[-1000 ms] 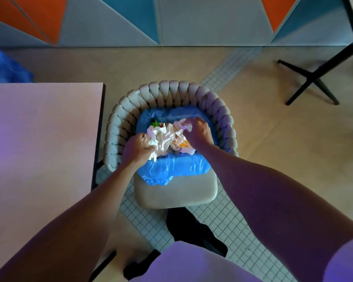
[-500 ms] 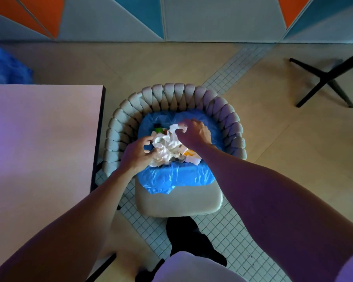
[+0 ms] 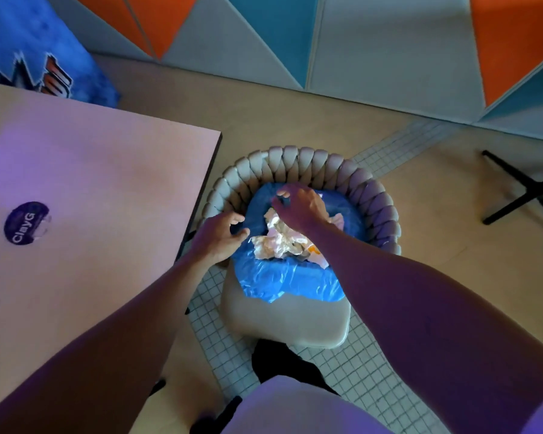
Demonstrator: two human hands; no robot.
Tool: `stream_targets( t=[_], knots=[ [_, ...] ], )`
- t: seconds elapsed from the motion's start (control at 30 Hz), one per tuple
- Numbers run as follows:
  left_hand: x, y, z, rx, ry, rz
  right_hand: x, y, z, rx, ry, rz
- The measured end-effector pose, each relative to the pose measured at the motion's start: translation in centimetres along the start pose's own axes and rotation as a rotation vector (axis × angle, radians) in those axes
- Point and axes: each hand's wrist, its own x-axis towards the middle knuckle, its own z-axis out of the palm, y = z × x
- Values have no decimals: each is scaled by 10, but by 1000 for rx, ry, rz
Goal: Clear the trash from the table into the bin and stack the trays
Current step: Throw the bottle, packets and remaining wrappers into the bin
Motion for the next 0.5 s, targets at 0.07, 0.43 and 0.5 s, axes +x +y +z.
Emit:
stream_targets(
  t=[0.07, 0.43, 0.5],
  knots=[
    [-13, -10, -8, 22, 15, -6, -3, -18, 2, -14, -37, -33],
    [-137, -114, -60, -44, 249, -224, -62, -123, 46, -221, -333, -292],
    [-179, -144, -66, -74, 304, -289, -83, -152, 62, -312, -409, -363]
  ],
)
